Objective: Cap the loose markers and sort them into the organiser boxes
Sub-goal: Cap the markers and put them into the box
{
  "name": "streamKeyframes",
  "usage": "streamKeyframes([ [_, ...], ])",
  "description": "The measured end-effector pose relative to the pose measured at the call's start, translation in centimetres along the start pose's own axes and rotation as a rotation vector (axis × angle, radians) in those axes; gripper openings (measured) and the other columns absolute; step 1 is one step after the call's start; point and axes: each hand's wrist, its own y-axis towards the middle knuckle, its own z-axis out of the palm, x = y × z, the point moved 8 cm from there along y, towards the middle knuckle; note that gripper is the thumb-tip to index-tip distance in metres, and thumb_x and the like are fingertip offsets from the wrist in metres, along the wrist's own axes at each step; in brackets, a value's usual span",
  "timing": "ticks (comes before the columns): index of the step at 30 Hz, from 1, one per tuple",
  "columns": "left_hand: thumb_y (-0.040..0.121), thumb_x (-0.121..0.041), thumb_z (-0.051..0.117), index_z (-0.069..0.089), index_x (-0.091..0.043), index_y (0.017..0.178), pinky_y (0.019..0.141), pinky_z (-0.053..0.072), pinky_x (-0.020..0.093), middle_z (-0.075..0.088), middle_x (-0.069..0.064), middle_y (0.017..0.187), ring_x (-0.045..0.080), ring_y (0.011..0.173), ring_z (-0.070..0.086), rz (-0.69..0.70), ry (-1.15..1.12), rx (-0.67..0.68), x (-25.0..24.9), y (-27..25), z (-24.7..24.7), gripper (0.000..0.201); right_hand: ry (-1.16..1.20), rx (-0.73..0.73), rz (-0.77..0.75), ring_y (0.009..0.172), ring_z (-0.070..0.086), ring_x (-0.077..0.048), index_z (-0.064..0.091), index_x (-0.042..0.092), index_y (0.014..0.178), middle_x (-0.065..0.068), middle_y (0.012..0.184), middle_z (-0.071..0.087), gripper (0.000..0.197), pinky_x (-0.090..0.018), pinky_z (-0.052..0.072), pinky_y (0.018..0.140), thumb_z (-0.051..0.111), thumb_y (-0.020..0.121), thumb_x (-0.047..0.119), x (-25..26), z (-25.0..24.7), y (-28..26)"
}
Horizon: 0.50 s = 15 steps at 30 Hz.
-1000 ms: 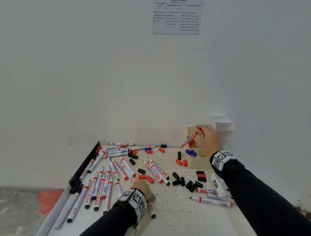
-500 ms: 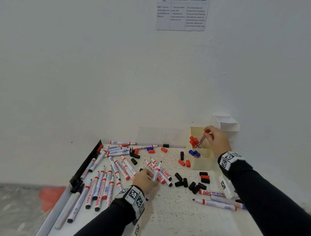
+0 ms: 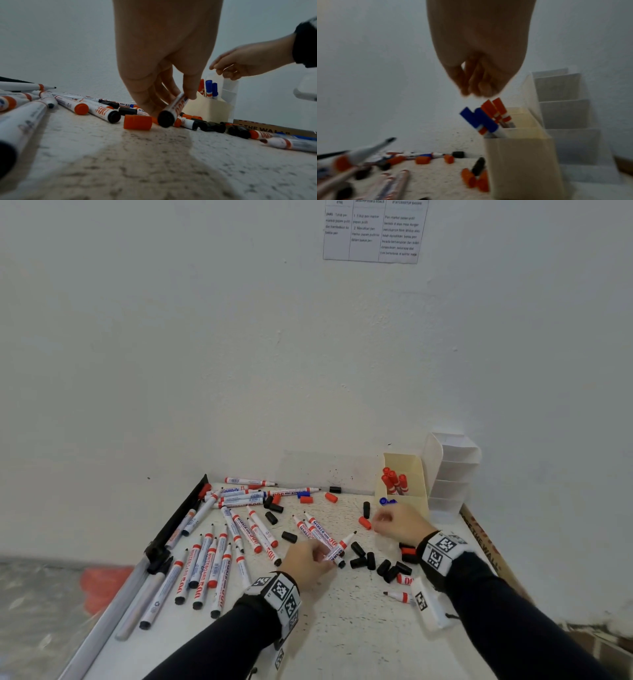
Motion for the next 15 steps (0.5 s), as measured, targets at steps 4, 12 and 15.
streamKeyframes([
  [4,0.09,-0.022,0.057,0.059,-0.016,0.115,0.08,0.039,0.016,0.059,-0.001,0.107,0.008,0.09,0.05,0.053,0.032,-0.013,-0.7,-0.5,0.8,0.025,-0.263,0.181,0.238,0.103,0.056,-0.017,0.058,0.012,0.115,-0.003,0.117,0.057,0.037,-0.025,0.047,0.086,0.063,0.084,0.031,-3.2,4.3,-2.0],
  [12,0.091,-0.02,0.053,0.06,-0.015,0.11,0.082,0.043,0.02,0.059,0.003,0.108,0.01,0.088,0.051,0.152,0.107,-0.084,-0.7,-1.1,1.2,0.021,-0.401,-0.002,0.271,0.103,0.048,-0.02,0.057,0.016,0.1,-0.003,0.113,0.046,0.029,-0.031,0.047,0.084,0.063,0.083,0.04,-4.5,4.6,-3.9],
  [15,0.093,-0.022,0.05,0.058,-0.016,0.115,0.087,0.044,0.023,0.058,0.002,0.111,0.012,0.092,0.052,0.177,0.143,-0.092,-0.9,-1.2,1.3,0.024,-0.214,-0.168,0.197,0.086,0.051,-0.016,0.048,0.018,0.088,-0.003,0.1,0.053,0.01,-0.028,0.047,0.08,0.054,0.091,0.026,-3.7,3.2,-4.4],
])
